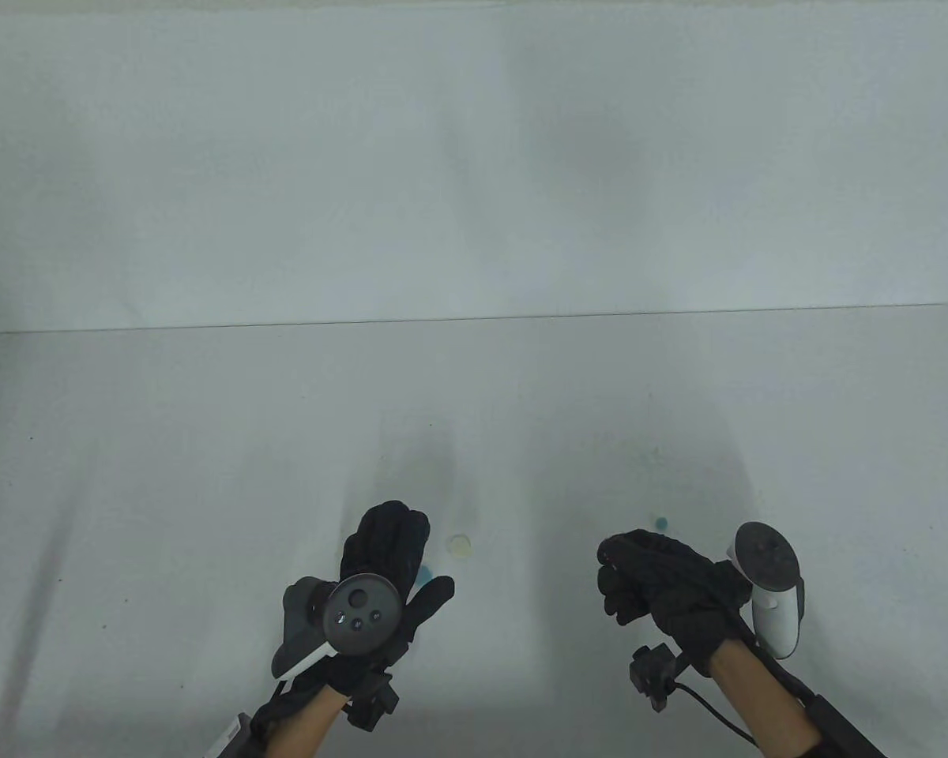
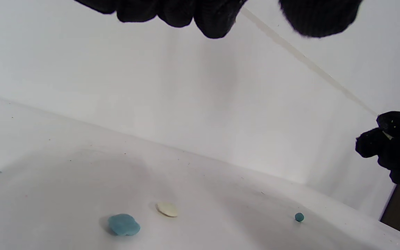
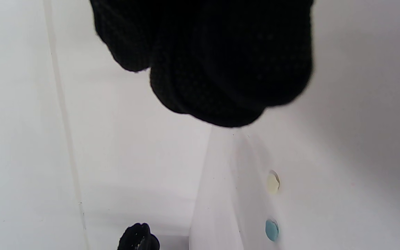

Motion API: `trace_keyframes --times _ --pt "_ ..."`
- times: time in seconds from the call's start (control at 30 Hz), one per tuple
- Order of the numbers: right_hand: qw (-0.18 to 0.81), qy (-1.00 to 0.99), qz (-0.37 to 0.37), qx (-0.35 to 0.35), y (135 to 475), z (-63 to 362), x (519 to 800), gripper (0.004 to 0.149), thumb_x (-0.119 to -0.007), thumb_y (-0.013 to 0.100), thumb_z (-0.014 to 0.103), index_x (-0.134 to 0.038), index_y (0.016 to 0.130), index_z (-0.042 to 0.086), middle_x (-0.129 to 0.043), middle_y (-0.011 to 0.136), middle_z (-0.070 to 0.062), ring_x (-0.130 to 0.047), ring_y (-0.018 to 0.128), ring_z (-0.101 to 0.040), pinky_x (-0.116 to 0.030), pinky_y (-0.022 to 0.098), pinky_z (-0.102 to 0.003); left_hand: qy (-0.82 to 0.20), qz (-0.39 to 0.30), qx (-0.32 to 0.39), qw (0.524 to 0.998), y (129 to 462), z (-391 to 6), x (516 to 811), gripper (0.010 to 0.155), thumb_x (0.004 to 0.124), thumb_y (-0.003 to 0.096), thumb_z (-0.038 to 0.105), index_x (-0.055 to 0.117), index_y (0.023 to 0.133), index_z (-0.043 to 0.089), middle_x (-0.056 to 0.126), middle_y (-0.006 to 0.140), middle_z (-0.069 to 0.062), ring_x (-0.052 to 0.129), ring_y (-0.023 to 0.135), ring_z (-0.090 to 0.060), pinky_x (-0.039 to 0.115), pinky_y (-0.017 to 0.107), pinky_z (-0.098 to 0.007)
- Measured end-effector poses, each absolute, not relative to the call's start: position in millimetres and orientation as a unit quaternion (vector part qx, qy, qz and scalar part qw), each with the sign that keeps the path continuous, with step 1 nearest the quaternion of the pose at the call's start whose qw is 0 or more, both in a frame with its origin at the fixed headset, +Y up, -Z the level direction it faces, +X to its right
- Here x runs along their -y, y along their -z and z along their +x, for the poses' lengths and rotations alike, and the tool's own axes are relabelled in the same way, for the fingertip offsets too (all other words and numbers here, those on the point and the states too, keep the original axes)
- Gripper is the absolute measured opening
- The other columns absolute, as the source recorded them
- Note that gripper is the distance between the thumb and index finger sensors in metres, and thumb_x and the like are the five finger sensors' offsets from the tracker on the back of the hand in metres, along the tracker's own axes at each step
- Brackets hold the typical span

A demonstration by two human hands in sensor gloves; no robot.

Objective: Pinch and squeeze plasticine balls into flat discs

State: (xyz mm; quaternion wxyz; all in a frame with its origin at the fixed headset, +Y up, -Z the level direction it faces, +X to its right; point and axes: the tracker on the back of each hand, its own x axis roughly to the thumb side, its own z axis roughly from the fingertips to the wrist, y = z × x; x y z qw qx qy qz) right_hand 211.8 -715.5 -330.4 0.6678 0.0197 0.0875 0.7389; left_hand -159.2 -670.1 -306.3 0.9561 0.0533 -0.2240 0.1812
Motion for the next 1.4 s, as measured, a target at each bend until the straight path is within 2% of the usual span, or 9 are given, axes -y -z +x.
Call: trace_keyframes --times 0.07,0.1,0.13,0.23,0.3,0.57,0.97,1.23,1.4 --pt "0.681 -0.725 0.03 -0.098 331.3 212.4 718.4 0.042 -0.078 0.055 0.04 -0.084 0.081 0.007 -0.102 0.057 -0.004 -0.107 0.038 -0.015 -0.099 0.024 -0.02 -0.18 0.052 0.224 0.956 306.1 -159.2 670.2 0.08 0.063 0.0539 0.051 0.043 0.114 0.003 0.034 0.116 -0.03 0.038 0.106 -0.056 0.042 0.073 -0.064" --pt "0.69 -0.715 0.038 -0.107 331.7 212.6 719.9 0.047 -0.073 0.057 0.044 -0.08 0.088 0.009 -0.099 0.068 -0.009 -0.106 0.048 -0.021 -0.098 0.03 -0.023 -0.18 0.052 0.223 0.957 306.0 -159.3 670.2 0.08 0.063 0.0539 0.051 0.042 0.115 0.003 0.033 0.116 -0.03 0.038 0.106 -0.056 0.042 0.073 -0.064" --pt "0.711 -0.687 0.056 -0.138 332.6 212.3 722.5 0.072 -0.063 0.058 0.056 -0.068 0.1 -0.002 -0.09 0.084 -0.022 -0.101 0.061 -0.034 -0.096 0.037 -0.03 -0.18 0.054 0.223 0.956 305.8 -159.4 669.5 0.08 0.063 0.0539 0.051 0.043 0.115 0.003 0.034 0.116 -0.03 0.038 0.106 -0.056 0.042 0.073 -0.064" --pt "0.723 -0.672 0.059 -0.15 332.6 211.8 725.5 0.084 -0.06 0.057 0.062 -0.059 0.105 -0.006 -0.081 0.093 -0.029 -0.095 0.07 -0.042 -0.092 0.044 -0.039 -0.182 0.055 0.222 0.956 306.1 -159.8 669.4 0.08 0.063 0.0539 0.051 0.042 0.115 0.003 0.034 0.116 -0.03 0.038 0.106 -0.056 0.042 0.073 -0.064" --pt "0.712 -0.681 0.069 -0.155 333.4 210.7 725.5 0.082 -0.061 0.057 0.062 -0.06 0.105 -0.005 -0.082 0.093 -0.027 -0.095 0.071 -0.041 -0.092 0.045 -0.038 -0.18 0.054 0.222 0.957 305.9 -159.8 669.7 0.08 0.063 0.0539 0.051 0.043 0.114 0.003 0.034 0.116 -0.03 0.038 0.106 -0.056 0.042 0.073 -0.064" --pt "0.691 -0.706 0.054 -0.145 333.7 209.9 721.8 0.045 -0.067 0.061 0.028 -0.074 0.094 -0.001 -0.095 0.078 -0.019 -0.104 0.059 -0.031 -0.096 0.039 -0.032 -0.181 0.055 0.223 0.956 305.4 -159.6 668.8 0.08 0.063 0.0539 0.051 0.043 0.114 0.003 0.034 0.116 -0.03 0.038 0.106 -0.056 0.042 0.073 -0.064" --pt "0.648 -0.751 0.056 -0.119 333.5 208.5 713.7 0.047 -0.066 0.061 0.028 -0.064 0.096 -0.004 -0.094 0.08 -0.014 -0.103 0.063 -0.03 -0.096 0.041 -0.031 -0.184 0.06 0.227 0.955 304.3 -159.5 666.6 0.08 0.063 0.0539 0.051 0.043 0.115 0.004 0.033 0.116 -0.03 0.038 0.106 -0.056 0.042 0.073 -0.064" --pt "0.586 -0.798 0.045 -0.132 338.8 200.6 704.0 0.044 -0.076 0.057 0.034 -0.084 0.092 0.009 -0.088 0.088 -0.027 -0.099 0.066 -0.041 -0.094 0.038 -0.038 -0.19 0.061 0.229 0.953 304.0 -159.3 665.9 0.08 0.063 0.0539 0.051 0.043 0.115 0.003 0.033 0.116 -0.03 0.038 0.106 -0.056 0.042 0.073 -0.064" --pt "0.51 -0.853 0.04 -0.107 349.3 184.8 687.0 0.044 -0.077 0.056 0.035 -0.085 0.092 0.012 -0.078 0.094 -0.02 -0.092 0.07 -0.036 -0.092 0.038 -0.04 -0.194 0.063 0.227 0.952 304.3 -160.5 665.7 0.08 0.063 0.0539 0.051 0.043 0.115 0.003 0.033 0.116 -0.03 0.038 0.106 -0.056 0.042 0.073 -0.064"
